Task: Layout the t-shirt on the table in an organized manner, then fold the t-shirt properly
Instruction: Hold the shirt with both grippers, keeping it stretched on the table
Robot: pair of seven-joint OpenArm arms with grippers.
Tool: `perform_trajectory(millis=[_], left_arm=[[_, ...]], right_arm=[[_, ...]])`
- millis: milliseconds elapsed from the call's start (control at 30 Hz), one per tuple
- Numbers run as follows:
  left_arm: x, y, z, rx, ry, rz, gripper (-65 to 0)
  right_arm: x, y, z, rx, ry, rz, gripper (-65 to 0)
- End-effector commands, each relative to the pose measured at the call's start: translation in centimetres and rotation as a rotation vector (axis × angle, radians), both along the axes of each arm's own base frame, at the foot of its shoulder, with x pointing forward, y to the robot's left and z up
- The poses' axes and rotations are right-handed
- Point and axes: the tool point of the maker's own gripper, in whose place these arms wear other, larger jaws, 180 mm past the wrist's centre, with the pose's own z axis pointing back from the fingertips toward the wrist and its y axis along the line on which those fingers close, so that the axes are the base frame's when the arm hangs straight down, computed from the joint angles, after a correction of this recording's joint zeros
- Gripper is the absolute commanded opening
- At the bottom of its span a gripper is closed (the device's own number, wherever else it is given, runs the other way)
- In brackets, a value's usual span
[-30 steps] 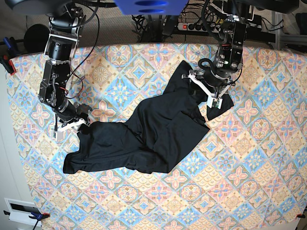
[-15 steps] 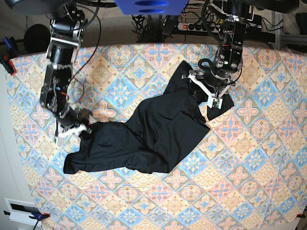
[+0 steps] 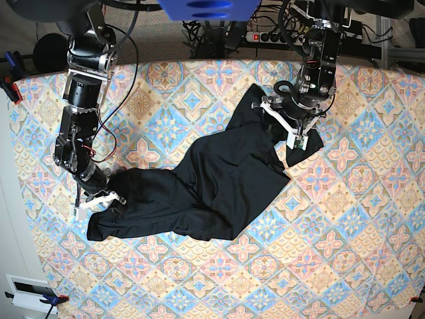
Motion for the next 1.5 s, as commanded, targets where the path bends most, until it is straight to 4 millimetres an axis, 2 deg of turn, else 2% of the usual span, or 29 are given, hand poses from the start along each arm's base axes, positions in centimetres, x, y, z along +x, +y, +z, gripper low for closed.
perform_trajectory(millis=[0,200,300,433,533,633,767,1000,1200,1467], left_arm=[[0.3,0.0,0.5,-0.004,-0.015,0.002,-29.7],[0.2,-0.2,0.5,-0.005,-0.014,-0.004,-29.7],[0.2,-0.2,0.5,-0.006,-0.014,-0.006,-29.7],[0.1,0.0,0.4,-0.003,-0.01,0.0,-29.7],[-0.1,0.0,0.5,-0.003,-0.011,0.0,-29.7],[0.0,0.0,0.6,-0.004,-0.013,-0.001,-29.7],[0.0,0.0,0.6,-0.004,-0.013,-0.001,-29.7],[-0.1,0.0,0.5,-0.004,-0.012,-0.001,-29.7],[-0.1,-0.1,0.5,-0.004,-0.011,-0.003,-29.7],[-0.2,-0.2,0.5,-0.005,-0.011,-0.006,-29.7]], right_arm=[[0.4,-0.9,1.0,-0.012,-0.026,-0.012,-43.4],[0.4,-1.2,0.9,-0.015,-0.025,-0.015,-43.4],[0.3,-2.3,1.2,-0.037,-0.025,-0.022,-43.4],[0.4,-2.7,1.3,-0.042,-0.029,-0.027,-43.4],[0.2,-4.1,1.6,-0.071,-0.029,-0.038,-43.4],[0.3,-4.5,1.8,-0.075,-0.044,-0.052,-43.4],[0.2,-4.5,1.7,-0.075,-0.042,-0.052,-43.4],[-1.4,-4.7,-0.2,-0.081,-0.016,-0.065,-43.4],[-2.1,-4.7,-1.0,-0.084,0.002,-0.064,-43.4],[-2.3,-4.3,-1.3,-0.082,0.007,-0.056,-43.4]])
